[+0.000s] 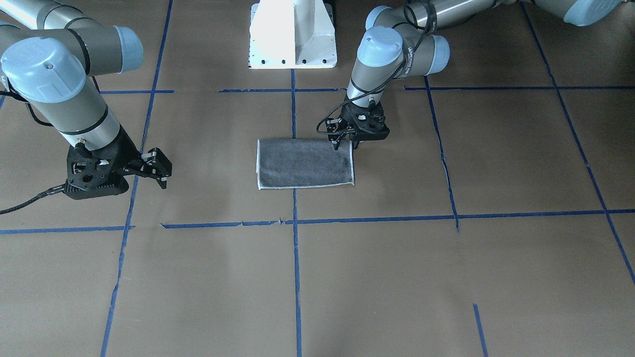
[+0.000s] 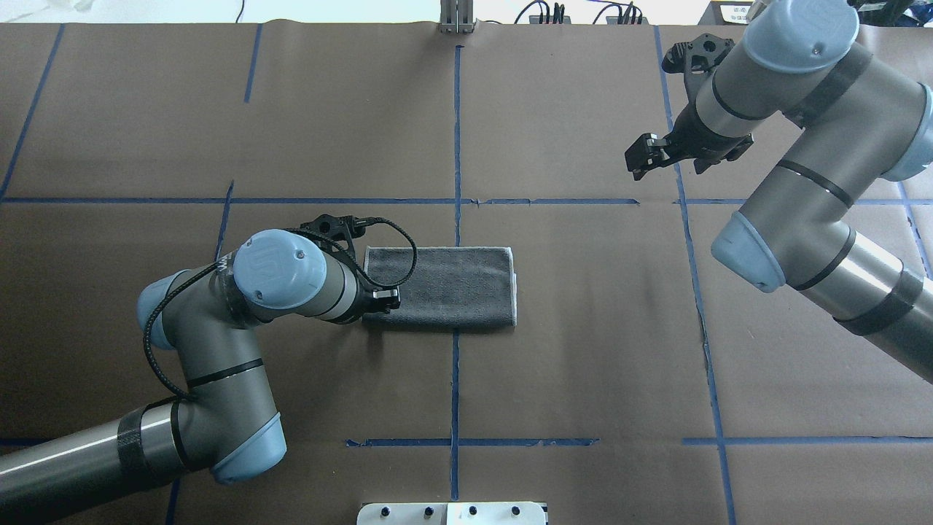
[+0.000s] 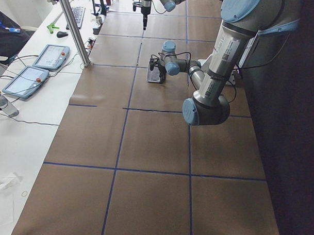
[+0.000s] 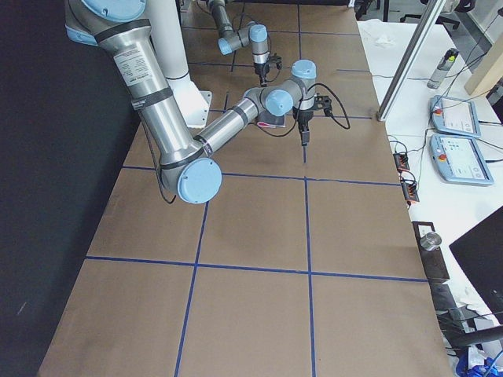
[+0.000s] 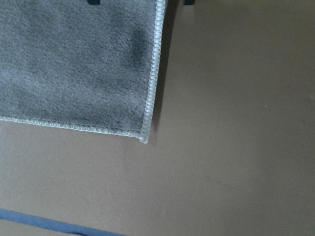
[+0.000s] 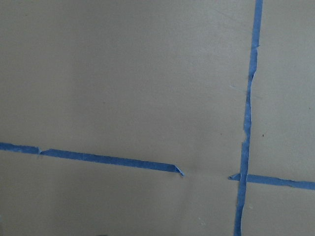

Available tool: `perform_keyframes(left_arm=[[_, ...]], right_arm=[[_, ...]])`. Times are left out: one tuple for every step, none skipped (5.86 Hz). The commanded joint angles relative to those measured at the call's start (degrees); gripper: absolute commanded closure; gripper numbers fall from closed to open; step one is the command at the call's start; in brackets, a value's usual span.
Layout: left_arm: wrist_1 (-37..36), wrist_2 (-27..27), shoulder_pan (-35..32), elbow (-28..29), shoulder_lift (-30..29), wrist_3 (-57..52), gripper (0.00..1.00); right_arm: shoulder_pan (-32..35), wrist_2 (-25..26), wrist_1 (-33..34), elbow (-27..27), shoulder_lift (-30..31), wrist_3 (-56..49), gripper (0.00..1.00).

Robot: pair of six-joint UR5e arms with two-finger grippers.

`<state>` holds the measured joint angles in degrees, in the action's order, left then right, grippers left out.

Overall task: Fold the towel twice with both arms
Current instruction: 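Grasp the end of the folded grey strip nearest the left gripper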

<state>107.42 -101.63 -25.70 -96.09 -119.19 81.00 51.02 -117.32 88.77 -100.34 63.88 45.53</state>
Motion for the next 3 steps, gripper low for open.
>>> perform_keyframes(left_arm=[[-0.02, -0.06, 0.12, 0.02, 0.36, 0.03, 0.43], [-0.02, -0.06, 0.29, 0.02, 0.71, 0.03, 0.45], [-0.02, -0.15, 0.30, 0.02, 0.71, 0.03, 0.64]], right_arm=[[-0.05, 0.24, 0.00, -0.03, -0.07, 0.00, 0.00], [-0.05, 0.24, 0.00, -0.03, -0.07, 0.00, 0.00], [-0.05, 0.33, 0.00, -0.03, -0.07, 0.00, 0.00]])
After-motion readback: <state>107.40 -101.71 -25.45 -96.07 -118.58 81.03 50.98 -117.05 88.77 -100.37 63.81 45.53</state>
